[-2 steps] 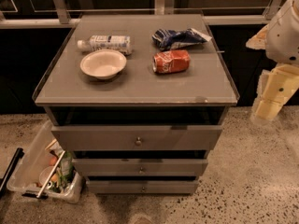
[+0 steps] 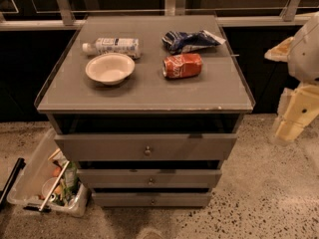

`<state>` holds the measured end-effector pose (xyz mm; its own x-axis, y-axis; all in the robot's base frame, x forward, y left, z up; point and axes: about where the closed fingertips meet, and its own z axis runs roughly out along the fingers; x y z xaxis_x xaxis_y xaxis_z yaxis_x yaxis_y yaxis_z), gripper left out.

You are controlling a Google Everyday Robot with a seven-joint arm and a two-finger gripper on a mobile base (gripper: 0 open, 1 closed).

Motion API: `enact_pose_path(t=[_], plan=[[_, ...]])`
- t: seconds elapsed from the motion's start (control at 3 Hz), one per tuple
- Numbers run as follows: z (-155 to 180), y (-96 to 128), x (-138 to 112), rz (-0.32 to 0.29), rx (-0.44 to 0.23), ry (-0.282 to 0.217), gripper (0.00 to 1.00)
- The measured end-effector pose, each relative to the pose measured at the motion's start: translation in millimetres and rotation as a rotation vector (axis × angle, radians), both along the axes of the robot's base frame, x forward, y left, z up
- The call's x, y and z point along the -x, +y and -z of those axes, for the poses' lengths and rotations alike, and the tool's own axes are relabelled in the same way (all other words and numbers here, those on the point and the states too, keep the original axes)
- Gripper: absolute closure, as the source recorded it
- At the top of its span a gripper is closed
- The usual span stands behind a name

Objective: Open middle drawer

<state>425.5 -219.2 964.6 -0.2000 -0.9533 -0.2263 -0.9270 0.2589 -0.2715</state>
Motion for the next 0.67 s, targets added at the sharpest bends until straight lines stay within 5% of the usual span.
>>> enact_pose_path(t=[0.67], plan=[[77, 32, 38, -0.195, -0.072, -0.034, 0.0]])
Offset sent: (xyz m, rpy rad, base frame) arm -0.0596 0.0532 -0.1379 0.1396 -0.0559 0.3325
